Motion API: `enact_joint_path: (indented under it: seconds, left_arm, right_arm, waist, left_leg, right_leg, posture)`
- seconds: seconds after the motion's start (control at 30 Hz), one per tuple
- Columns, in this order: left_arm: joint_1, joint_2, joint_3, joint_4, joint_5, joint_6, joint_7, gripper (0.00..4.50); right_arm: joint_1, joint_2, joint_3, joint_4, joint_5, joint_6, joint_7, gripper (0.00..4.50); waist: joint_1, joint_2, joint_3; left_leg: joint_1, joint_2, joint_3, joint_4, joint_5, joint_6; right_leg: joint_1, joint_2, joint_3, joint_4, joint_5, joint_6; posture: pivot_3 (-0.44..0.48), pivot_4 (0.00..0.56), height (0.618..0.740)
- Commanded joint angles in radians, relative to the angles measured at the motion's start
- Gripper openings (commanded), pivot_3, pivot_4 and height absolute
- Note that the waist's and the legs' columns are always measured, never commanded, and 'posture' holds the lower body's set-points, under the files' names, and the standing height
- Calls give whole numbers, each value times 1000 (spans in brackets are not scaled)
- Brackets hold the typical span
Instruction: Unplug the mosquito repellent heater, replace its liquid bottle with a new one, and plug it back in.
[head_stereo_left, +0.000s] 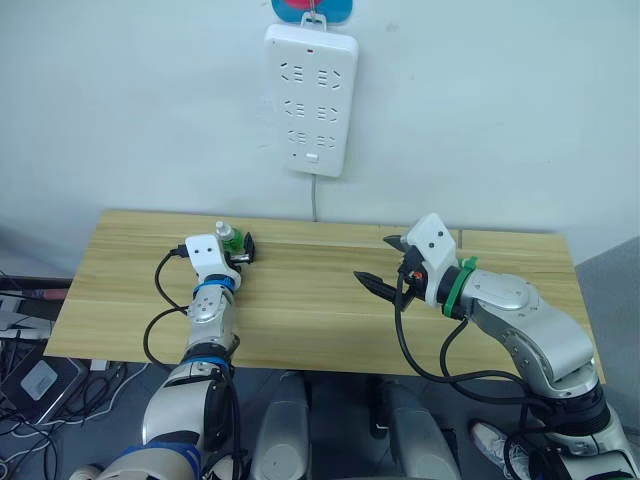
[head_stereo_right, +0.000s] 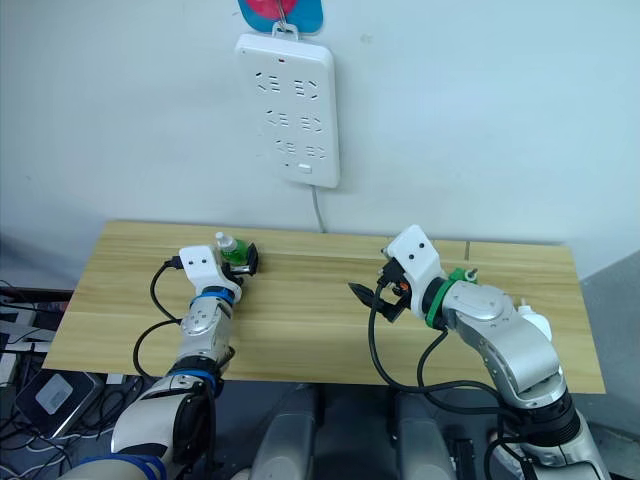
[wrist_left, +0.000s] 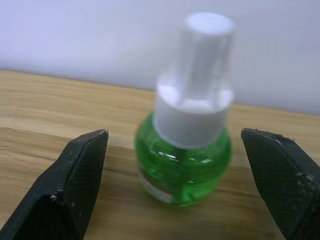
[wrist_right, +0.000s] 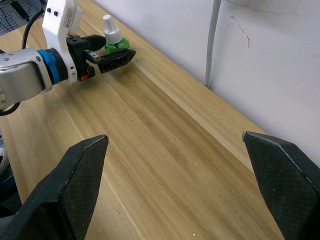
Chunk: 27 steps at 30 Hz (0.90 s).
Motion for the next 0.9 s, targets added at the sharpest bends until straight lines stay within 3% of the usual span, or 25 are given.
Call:
enact_joint_path:
  seconds: [0.03,0.2,0.23,0.43,0.53,0.73,0.9]
  left_arm:
    - [2,8,6,10,5,-11,7,3858]
    - [3,5,5,15,1,-14,-8,2276]
    - [2,6,4,16,2,-14,-12,2211]
    - [24,-3,-81,-63,63,-44,-102,2211]
    - [62,-21,-173,-222,73,-1,-262,2211]
    - [215,32,-431,-690,-13,227,-742,2211]
    - [198,66,-503,-774,-65,332,-952,2211]
  right_arm:
    - [-13,2,-16,-37,12,-10,-1,4500]
    - [-13,7,-19,-39,15,-6,-7,4500]
    - [-13,9,-19,-38,15,-6,-7,4500]
    - [8,0,-27,-21,13,-34,5,4500]
    - [52,-45,-66,-35,27,-51,43,4500]
    - [129,-159,-82,-14,30,-160,169,4500]
    - [128,-124,-41,0,32,-200,184,4500]
  waist:
    - [0,0,0]
    - [0,0,0]
    - [0,0,0]
    - [3,0,0]
    - [11,0,0]
    - [7,0,0]
    - [2,0,-1]
  left_leg:
    - [0,0,0,0,0,0]
    - [0,0,0,0,0,0]
    - [0,0,0,0,0,0]
    - [0,0,0,0,1,-1]
    - [-1,-1,-1,0,1,-1]
    - [-1,-7,-2,-1,2,-4]
    - [0,-7,-3,-1,2,0]
  right_leg:
    - [0,0,0,0,0,0]
    - [0,0,0,1,0,0]
    - [0,0,0,1,0,0]
    - [-1,0,0,1,0,0]
    - [-1,-1,-1,1,0,0]
    - [-1,-7,-1,3,0,0]
    - [-1,-6,-1,4,-1,1]
  posture:
    - [208,358,740]
    - [217,355,740]
    - [219,354,740]
    - [249,343,740]
    - [267,341,740]
    - [276,329,740]
    - [261,318,740]
